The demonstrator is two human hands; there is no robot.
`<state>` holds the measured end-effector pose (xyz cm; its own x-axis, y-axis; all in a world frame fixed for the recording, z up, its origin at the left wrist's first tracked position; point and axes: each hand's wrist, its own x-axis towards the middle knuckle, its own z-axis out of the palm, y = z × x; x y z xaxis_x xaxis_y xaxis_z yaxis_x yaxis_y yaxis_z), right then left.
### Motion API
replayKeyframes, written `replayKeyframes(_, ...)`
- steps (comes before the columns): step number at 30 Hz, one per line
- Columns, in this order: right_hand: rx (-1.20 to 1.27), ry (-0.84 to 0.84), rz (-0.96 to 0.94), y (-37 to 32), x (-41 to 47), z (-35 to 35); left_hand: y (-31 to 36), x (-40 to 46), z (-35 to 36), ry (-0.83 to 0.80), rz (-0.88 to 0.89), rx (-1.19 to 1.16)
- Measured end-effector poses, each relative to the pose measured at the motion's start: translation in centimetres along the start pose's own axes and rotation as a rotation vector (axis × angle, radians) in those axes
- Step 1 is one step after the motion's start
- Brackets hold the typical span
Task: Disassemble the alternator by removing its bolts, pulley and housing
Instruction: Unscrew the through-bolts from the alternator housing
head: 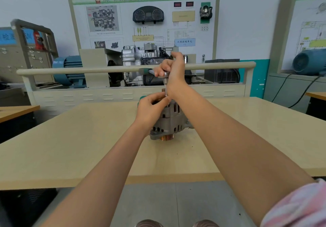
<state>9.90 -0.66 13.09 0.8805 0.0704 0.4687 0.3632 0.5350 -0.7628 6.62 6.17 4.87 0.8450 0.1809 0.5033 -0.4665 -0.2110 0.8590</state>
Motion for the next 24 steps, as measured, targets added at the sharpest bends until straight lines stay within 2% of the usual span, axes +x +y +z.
replayKeyframes(4, -0.048, -0.021, -0.018, 0.3, -0.3, 0.0, -0.1, 0.2, -0.1, -0.014, -0.018, -0.032)
replayKeyframes(8, -0.054, 0.105, -0.103, 0.6, -0.8, -0.1, 0.3, 0.1, 0.1, 0.004, -0.044, -0.014)
replayKeyframes(11, -0.461, 0.211, -0.417, 1.8, -1.7, 0.7, 0.3, 0.0, -0.1, 0.005, -0.056, 0.014)
replayKeyframes(13, -0.896, 0.265, -0.692, 3.1, -2.3, 0.6, 0.3, 0.2, -0.2, 0.032, -0.098, 0.031)
replayKeyframes(15, -1.243, 0.341, -0.788, 3.7, -2.6, 0.5, 0.4, 0.3, 0.0, 0.039, -0.136, 0.021)
replayKeyframes(16, -1.299, 0.367, -0.765, 3.6, -2.5, 0.4, 0.5, 0.3, 0.0, 0.043, -0.146, 0.014)
replayKeyframes(18, -1.218, 0.349, -0.709, 3.2, -2.2, 0.4, 0.6, 0.2, -0.1, 0.032, -0.130, 0.061)
replayKeyframes(20, -0.969, 0.270, -0.634, 2.6, -2.0, 0.6, 0.8, 0.1, -0.3, -0.006, -0.104, 0.085)
replayKeyframes(24, -0.327, 0.189, -0.232, 0.9, -0.9, 0.7, 0.8, 0.2, -0.7, -0.100, -0.090, 0.078)
